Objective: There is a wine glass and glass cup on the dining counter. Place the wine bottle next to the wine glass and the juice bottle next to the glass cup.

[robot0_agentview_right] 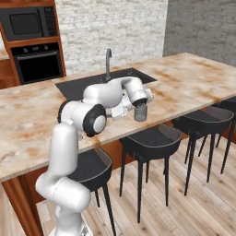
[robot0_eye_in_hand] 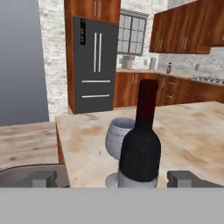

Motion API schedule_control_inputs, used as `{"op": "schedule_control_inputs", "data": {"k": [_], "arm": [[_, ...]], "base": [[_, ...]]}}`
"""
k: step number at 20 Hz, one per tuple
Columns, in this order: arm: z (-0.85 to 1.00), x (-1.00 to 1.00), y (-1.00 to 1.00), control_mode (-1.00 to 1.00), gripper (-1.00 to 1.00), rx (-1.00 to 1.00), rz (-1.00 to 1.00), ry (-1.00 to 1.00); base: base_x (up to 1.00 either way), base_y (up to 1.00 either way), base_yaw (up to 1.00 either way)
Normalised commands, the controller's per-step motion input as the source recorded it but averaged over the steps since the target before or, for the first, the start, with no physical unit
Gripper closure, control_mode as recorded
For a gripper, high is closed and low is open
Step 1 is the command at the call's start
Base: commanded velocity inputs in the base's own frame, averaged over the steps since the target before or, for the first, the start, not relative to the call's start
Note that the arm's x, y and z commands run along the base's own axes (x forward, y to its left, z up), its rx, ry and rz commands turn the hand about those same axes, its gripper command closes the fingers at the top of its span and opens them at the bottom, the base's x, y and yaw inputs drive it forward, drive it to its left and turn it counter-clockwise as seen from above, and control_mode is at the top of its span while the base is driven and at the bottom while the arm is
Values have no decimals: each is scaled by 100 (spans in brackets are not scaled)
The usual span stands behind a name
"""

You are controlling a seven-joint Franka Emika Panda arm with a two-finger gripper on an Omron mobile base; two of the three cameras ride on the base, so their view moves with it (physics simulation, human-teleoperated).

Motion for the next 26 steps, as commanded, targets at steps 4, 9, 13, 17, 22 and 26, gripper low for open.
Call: {"op": "schedule_control_inputs", "data": {"k": [4, 9, 13, 17, 22, 26], "arm": [[17, -41, 0, -100, -100, 0, -36, 12], [16, -41, 0, -100, -100, -1, -33, 10], [25, -29, 0, -100, -100, -4, -28, 18], [31, -27, -1, -100, -100, -9, -23, 21], [34, -30, 0, -100, -100, -11, -21, 24], [28, -35, 0, -100, -100, -18, -21, 16]], "base": [[0, 0, 0], [0, 0, 0], [0, 0, 0], [0, 0, 0], [0, 0, 0], [0, 0, 0]]}}
